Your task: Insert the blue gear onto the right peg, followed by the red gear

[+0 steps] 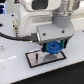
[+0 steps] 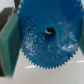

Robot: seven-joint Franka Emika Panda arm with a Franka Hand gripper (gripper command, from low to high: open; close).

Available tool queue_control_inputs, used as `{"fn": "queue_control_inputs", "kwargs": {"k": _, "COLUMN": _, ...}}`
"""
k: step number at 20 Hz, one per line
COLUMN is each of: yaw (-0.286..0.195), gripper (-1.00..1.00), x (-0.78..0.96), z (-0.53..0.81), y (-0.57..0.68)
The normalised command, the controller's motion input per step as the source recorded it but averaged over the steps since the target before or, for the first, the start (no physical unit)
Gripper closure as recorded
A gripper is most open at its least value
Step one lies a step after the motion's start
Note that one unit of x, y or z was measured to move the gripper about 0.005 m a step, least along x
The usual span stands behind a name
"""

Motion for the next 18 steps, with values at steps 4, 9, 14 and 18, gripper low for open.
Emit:
{"fn": "queue_control_inputs", "kwargs": {"k": 4, "yaw": 0.0, "gripper": 1.0, "x": 0.16, "z": -0.03, "y": -0.07}}
{"fn": "queue_control_inputs", "kwargs": {"k": 9, "yaw": 0.0, "gripper": 1.0, "x": 0.16, "z": -0.08, "y": -0.07}}
{"fn": "queue_control_inputs", "kwargs": {"k": 14, "yaw": 0.0, "gripper": 1.0, "x": 0.15, "z": -0.13, "y": -0.06}}
{"fn": "queue_control_inputs", "kwargs": {"k": 18, "yaw": 0.0, "gripper": 1.0, "x": 0.22, "z": 0.15, "y": -0.06}}
